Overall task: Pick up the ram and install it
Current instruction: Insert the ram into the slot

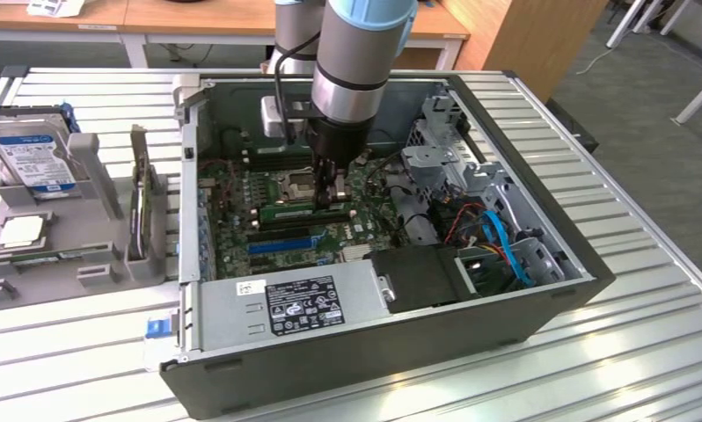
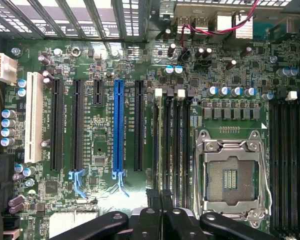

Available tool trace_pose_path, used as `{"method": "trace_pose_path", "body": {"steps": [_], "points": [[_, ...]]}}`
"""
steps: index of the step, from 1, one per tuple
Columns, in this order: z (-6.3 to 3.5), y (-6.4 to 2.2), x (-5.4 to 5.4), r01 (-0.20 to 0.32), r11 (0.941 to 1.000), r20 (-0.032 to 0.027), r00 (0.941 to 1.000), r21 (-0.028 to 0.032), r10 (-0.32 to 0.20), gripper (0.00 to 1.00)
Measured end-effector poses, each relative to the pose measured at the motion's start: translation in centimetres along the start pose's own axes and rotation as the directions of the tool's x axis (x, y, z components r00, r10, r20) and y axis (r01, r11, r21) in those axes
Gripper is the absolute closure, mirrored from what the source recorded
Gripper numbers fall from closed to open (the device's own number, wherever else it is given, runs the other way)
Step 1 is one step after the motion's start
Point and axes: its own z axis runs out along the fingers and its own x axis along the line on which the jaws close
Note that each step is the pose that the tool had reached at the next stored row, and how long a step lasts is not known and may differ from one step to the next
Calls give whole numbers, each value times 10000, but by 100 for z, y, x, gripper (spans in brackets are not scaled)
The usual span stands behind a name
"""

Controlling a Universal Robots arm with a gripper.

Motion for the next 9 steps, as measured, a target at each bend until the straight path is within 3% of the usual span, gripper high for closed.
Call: {"method": "trace_pose_path", "body": {"steps": [9], "points": [[18,-1,0,0,10000,3,10000,1,0,88]]}}
